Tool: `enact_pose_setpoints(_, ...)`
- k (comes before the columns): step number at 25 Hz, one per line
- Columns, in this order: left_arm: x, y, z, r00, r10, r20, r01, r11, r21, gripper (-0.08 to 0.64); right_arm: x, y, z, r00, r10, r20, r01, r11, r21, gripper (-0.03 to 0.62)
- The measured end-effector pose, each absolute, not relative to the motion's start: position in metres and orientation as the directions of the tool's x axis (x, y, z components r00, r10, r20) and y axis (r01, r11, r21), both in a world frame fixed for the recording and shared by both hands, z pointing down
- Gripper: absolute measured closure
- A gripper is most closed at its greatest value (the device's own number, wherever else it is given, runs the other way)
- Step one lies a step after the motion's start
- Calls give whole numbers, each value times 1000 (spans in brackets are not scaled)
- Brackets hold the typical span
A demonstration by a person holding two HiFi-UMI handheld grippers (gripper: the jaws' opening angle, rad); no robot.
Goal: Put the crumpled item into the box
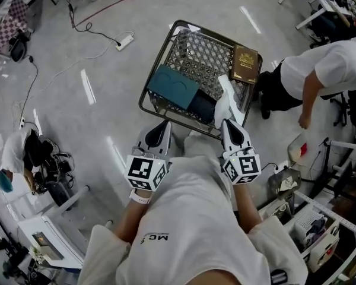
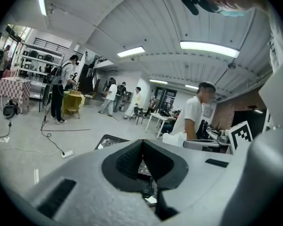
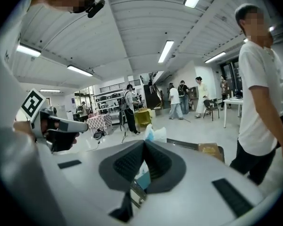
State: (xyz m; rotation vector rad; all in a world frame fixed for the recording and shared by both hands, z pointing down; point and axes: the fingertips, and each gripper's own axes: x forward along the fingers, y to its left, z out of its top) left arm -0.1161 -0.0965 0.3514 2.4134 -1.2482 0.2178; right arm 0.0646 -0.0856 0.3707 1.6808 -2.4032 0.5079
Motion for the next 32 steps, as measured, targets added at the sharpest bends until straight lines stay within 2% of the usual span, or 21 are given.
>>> enact_pose_setpoints(3,-112,-99,354,604,-721,339,-796,-524,304,537,66,-87,378,-346,-871,348,-936,296,-191,577)
enact_pose_setpoints(8,-102,-122,345,625,-719,303,-778,-546,311,537,77,-108,390,-326,-878,350,-944,287,-160,575)
enact_pose_setpoints(18,-76,-131,390,618,-667,416,-786,-532,316,537,99,-137,486,-316,-803,505,-946,306,-104,577)
enact_pose_setpoints(24,-69,-128,419,610,-659,440,-792,-525,311,537,89,-147,547,-306,-743,596,-916,399,27,577)
enact_pose_setpoints(32,-67,-118,460,609,-621,494,-793,-490,362,537,71,-141,630,-252,-612,750,-799,568,196,575)
